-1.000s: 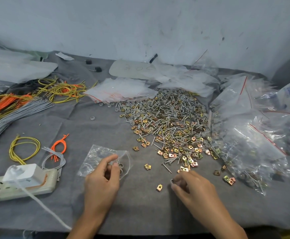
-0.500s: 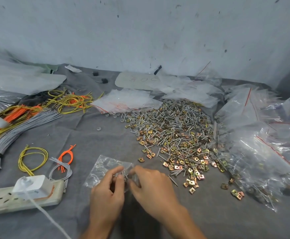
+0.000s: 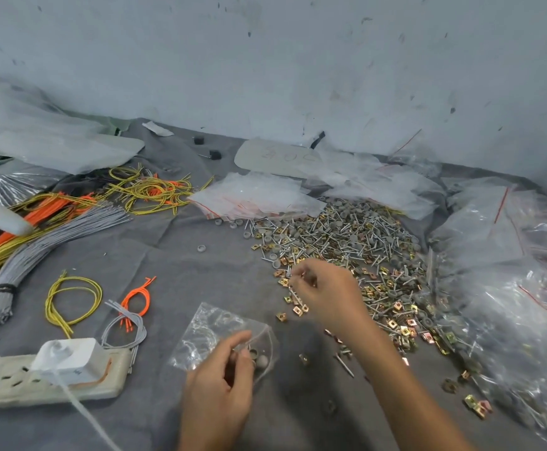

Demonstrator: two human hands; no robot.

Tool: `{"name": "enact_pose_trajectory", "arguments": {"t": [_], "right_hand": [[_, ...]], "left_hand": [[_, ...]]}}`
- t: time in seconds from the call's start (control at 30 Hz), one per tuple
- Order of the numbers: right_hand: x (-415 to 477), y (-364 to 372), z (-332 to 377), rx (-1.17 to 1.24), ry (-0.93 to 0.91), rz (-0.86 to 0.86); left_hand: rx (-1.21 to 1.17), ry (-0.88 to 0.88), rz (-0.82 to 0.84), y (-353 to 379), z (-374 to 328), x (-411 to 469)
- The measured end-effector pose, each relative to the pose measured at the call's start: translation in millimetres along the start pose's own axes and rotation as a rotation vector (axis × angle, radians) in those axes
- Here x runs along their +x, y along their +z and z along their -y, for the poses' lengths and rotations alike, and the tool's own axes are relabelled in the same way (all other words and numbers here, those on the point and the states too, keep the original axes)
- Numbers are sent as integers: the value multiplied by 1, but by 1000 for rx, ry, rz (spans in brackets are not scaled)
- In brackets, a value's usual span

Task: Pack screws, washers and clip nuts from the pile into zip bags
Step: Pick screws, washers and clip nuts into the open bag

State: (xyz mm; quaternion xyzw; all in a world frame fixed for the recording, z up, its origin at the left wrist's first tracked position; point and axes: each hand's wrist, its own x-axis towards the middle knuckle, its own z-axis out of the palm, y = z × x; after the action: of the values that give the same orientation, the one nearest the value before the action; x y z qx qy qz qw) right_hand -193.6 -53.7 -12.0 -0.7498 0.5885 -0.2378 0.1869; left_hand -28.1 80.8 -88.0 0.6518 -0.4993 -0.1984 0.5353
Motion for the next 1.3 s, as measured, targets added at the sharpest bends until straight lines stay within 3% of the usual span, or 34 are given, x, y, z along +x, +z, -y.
{"name": "enact_pose_trajectory", "arguments": {"t": [0.27,0.6,0.9,1.3], "right_hand": [[132,26,-2,-253,-68,117],[152,32,-3,-410,-189,285],[151,28,-6,-400,-208,404],[144,26,-17,-227,-225,334]], "left_hand": [[45,-5,-17,-3,-7,0],[48,20,-19,-5,-11,1],[16,28,16,-6,-9,2],[23,59,31,-5,-9,2]]}}
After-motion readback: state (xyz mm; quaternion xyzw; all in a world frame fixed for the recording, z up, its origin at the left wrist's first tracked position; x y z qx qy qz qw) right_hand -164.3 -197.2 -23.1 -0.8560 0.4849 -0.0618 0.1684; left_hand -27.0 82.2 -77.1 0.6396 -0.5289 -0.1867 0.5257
